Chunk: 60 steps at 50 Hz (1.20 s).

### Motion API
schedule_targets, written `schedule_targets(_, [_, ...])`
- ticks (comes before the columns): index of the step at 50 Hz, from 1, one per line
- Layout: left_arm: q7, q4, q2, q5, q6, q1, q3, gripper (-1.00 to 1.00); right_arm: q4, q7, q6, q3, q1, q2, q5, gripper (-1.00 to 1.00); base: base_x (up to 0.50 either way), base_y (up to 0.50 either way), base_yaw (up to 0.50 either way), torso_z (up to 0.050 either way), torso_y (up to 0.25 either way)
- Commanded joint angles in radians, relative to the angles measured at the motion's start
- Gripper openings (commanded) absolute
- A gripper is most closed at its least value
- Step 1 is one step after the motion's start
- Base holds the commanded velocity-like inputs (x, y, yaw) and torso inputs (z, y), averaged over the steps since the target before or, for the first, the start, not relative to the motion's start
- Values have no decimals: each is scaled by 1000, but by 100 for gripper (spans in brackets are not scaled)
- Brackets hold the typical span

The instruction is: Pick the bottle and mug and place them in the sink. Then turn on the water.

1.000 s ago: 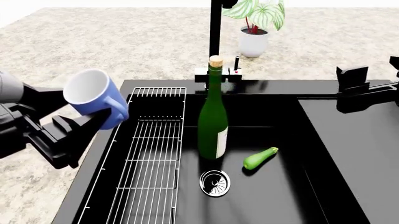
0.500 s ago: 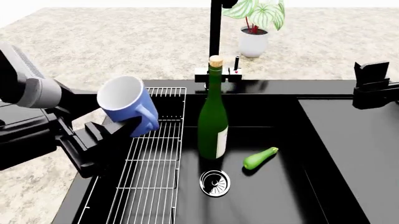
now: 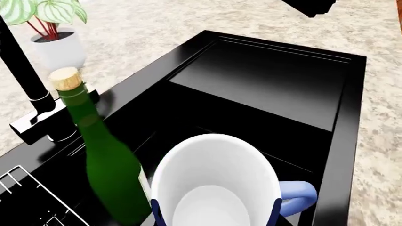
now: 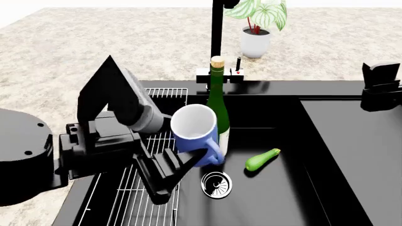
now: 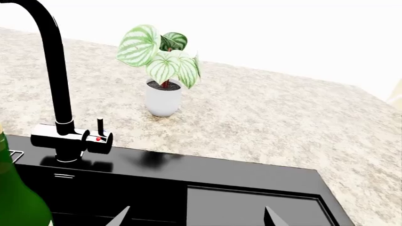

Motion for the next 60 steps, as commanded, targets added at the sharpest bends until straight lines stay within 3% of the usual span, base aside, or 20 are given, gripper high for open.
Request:
schedule_targets(1, [-43, -34, 115, 4, -5, -42, 88, -100, -5, 6, 4, 5, 2, 8, 11, 100, 0, 0, 0, 0, 0])
schedule_targets(36, [60, -241, 404, 246, 8, -129, 284, -100, -17, 13, -17, 37, -15, 85, 33, 100, 0, 0, 0, 0, 1])
schedule_targets(60, [170, -397, 571, 480, 114, -103, 438, -100, -27, 4, -23, 55, -27, 154, 54, 100, 0, 0, 0, 0, 0])
